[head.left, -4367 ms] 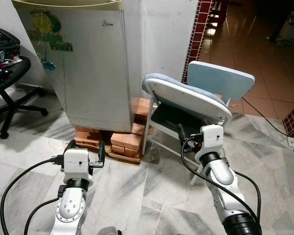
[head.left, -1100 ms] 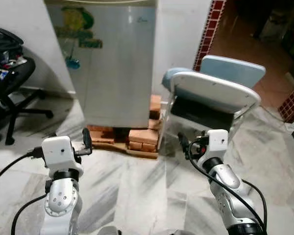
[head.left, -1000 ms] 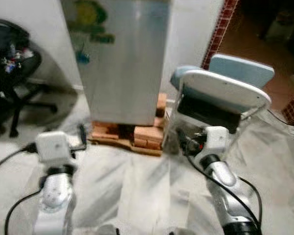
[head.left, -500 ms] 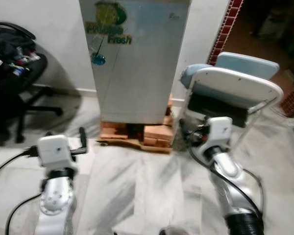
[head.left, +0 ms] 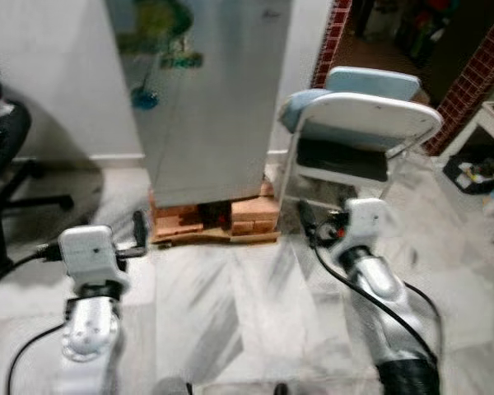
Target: Restocking fridge
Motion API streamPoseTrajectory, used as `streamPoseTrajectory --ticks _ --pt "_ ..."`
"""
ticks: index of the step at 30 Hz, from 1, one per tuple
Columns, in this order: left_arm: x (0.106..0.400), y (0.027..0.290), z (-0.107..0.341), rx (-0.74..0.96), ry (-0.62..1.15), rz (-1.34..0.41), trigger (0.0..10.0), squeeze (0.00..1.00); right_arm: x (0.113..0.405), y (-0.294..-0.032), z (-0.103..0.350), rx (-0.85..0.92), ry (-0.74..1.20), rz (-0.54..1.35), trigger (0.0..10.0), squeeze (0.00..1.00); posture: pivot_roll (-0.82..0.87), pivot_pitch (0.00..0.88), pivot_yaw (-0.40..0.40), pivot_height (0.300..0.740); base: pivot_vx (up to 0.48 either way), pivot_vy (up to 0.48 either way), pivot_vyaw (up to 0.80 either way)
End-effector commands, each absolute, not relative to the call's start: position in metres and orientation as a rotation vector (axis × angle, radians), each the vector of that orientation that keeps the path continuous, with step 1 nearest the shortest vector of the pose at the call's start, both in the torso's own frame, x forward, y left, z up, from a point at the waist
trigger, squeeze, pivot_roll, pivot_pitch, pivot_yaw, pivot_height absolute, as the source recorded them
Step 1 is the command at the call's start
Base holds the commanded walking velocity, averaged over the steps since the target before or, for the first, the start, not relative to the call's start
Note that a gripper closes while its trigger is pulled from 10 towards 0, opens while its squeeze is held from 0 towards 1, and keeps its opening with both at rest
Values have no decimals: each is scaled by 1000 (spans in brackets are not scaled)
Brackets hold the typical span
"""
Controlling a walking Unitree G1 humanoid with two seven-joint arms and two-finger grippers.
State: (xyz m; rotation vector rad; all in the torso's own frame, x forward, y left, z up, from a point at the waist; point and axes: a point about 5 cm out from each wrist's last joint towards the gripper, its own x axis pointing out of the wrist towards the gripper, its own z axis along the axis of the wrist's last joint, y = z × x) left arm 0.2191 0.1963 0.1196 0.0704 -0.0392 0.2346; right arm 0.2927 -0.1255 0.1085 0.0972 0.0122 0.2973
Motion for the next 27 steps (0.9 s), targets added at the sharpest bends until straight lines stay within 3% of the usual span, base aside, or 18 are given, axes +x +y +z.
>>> streamPoseTrajectory --ticks 1,27 --pt "222 187 121 51 -51 203 10000 0 292 -143 105 75 25 241 10000 0 -1 89 -22 740 0 472 -800" --pt "219 189 115 52 -15 179 10000 0 294 -144 103 61 14 206 10000 0 -4 81 1 740 0 471 -800"
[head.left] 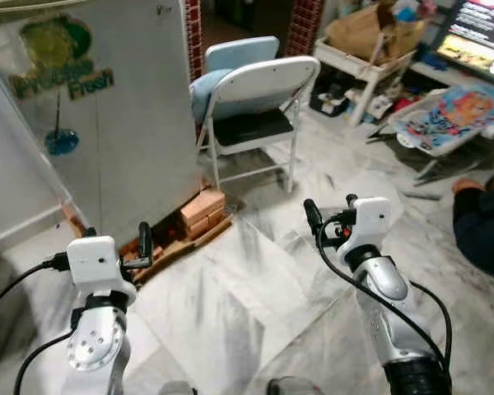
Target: Restocking fridge
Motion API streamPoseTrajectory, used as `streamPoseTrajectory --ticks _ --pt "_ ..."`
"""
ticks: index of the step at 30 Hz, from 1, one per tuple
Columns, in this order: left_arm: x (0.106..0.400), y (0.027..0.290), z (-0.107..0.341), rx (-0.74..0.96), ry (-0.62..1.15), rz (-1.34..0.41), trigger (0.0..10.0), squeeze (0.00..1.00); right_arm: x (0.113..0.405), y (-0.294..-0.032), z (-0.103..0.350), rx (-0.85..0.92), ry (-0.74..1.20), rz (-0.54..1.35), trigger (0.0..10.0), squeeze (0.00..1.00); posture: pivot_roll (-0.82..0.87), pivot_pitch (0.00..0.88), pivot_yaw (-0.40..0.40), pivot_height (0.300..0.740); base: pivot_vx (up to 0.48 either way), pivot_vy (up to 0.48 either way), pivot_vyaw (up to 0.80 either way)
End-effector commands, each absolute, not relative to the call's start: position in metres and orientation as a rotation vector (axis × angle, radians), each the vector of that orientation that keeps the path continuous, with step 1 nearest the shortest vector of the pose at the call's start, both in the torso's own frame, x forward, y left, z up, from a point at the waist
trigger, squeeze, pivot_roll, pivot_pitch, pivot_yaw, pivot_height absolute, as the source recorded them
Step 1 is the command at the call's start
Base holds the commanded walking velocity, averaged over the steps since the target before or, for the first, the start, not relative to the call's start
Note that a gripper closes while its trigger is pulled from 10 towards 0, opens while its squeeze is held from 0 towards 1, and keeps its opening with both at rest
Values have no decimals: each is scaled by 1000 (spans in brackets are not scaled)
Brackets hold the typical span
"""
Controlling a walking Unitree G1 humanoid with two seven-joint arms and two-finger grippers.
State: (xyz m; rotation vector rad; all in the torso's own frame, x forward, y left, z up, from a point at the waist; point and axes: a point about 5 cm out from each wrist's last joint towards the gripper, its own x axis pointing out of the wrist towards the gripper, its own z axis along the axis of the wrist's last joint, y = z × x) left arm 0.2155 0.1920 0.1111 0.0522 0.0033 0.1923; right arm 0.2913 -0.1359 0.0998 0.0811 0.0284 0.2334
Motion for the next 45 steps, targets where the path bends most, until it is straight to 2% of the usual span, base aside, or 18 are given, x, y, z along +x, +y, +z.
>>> streamPoseTrajectory --ticks 1,8,18,35,45 --pt "220 189 116 54 -20 177 10000 0 295 -144 104 59 10 204 10000 0 -4 81 1 740 0 465 -800" --pt "217 193 118 60 -20 184 10000 0 297 -146 110 45 -22 183 10000 0 -16 89 23 740 0 460 -766" --pt "206 200 105 75 24 213 10000 0 296 -144 102 36 1 183 10000 0 -4 91 -2 740 0 458 0" --pt "204 198 102 79 37 206 10000 0 300 -144 99 31 19 180 10000 0 13 82 -25 740 0 459 0" --pt "207 197 102 79 27 185 10000 0 300 -142 98 22 26 186 10000 0 15 83 -26 740 52 436 -800"
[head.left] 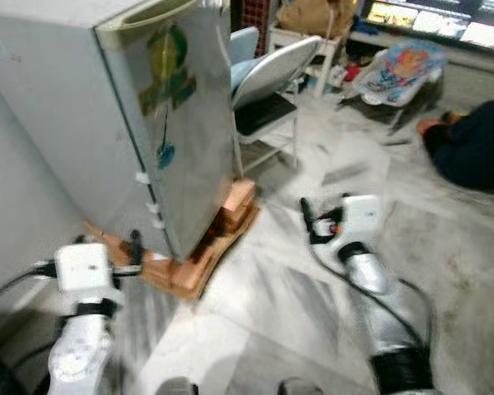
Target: Restocking fridge
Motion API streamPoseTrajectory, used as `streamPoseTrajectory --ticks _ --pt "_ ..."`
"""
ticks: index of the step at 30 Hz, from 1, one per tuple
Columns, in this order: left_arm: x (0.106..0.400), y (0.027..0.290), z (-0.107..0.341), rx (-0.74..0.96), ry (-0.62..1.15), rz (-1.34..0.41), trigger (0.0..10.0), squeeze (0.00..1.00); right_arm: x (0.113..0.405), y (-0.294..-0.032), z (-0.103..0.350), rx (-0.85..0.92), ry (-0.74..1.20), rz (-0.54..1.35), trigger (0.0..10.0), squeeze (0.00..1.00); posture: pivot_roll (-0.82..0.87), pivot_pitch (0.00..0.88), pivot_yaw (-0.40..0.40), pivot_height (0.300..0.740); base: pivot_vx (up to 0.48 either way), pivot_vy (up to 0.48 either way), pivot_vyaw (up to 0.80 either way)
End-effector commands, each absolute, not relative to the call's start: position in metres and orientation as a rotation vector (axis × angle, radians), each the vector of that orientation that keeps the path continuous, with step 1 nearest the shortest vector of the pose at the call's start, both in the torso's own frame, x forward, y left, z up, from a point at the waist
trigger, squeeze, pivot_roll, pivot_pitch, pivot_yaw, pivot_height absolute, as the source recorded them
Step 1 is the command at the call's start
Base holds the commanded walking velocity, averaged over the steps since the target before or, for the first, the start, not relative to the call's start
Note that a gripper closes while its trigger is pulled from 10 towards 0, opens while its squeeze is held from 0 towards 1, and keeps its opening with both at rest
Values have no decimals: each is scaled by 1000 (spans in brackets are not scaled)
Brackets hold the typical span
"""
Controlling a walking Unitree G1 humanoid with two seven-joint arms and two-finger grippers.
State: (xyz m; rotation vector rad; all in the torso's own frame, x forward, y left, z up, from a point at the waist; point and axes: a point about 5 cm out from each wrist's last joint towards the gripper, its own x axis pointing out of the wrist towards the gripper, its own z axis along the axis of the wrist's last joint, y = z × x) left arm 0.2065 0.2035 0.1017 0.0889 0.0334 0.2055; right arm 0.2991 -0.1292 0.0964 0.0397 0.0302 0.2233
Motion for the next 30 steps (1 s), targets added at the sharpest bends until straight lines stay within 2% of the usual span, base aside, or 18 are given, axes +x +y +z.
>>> streamPoseTrajectory --ticks 1,10,20,30 --pt "207 196 102 77 26 178 10000 0 300 -143 98 20 25 186 10000 0 13 82 -28 740 266 401 -800" --pt "209 191 106 75 14 158 10000 0 300 -142 97 14 27 185 10000 0 18 88 -29 740 371 302 -641" --pt "208 188 104 64 15 147 10000 0 301 -140 96 3 30 193 10000 0 20 87 -34 740 382 142 -663" --pt "207 192 104 79 12 180 10000 0 301 -140 96 -11 29 203 10000 0 20 95 -40 740 0 0 0"
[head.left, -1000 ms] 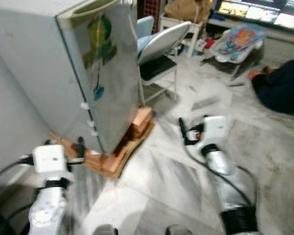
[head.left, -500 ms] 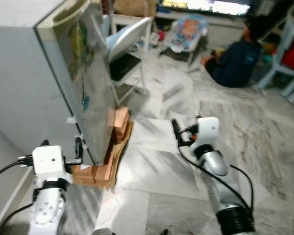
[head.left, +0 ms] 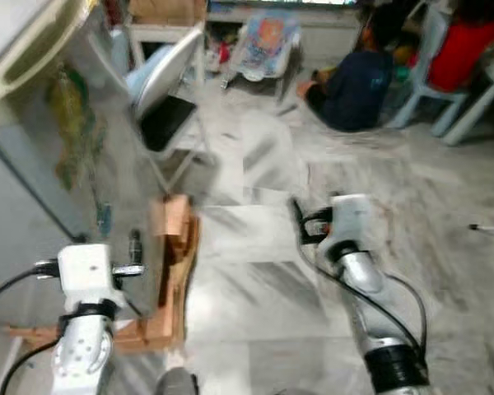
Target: Restocking fridge
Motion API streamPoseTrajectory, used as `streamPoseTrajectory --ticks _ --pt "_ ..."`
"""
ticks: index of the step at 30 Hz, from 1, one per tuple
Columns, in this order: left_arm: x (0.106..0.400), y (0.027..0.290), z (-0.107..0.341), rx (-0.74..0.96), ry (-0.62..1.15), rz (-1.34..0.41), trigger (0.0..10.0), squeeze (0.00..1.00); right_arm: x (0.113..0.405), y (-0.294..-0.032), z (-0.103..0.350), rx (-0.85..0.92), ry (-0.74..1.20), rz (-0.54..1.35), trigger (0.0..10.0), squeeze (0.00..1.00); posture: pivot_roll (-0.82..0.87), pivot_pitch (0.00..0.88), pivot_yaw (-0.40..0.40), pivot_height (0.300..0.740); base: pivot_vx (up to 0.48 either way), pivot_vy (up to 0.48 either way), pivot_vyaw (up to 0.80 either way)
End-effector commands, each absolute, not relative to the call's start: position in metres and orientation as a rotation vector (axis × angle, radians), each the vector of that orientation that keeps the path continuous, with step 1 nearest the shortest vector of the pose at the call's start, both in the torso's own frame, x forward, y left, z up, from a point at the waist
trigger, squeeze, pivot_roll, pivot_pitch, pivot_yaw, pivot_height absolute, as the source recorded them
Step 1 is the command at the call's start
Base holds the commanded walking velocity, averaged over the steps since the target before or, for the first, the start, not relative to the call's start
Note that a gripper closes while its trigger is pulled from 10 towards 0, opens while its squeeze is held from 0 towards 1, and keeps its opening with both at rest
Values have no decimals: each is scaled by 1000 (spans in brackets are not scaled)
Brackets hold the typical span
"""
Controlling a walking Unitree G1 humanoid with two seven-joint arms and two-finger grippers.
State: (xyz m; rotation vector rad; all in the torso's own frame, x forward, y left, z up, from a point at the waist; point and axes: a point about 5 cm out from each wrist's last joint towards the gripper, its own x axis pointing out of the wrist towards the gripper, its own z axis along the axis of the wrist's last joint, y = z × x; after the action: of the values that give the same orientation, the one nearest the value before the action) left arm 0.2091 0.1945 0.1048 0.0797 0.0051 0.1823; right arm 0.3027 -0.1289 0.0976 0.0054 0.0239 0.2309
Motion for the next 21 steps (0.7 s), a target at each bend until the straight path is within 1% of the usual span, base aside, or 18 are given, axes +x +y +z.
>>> streamPoseTrajectory --ticks 1,5,21 --pt "206 192 103 81 12 186 10000 0 301 -140 96 -12 29 204 10000 0 20 95 -40 740 0 0 0" --pt "206 194 101 76 27 208 10000 0 301 -140 95 -14 31 206 10000 0 21 96 -40 740 0 0 0" --pt "208 198 103 89 16 207 10000 0 298 -142 92 -21 44 208 10000 0 18 105 -39 740 0 0 0"
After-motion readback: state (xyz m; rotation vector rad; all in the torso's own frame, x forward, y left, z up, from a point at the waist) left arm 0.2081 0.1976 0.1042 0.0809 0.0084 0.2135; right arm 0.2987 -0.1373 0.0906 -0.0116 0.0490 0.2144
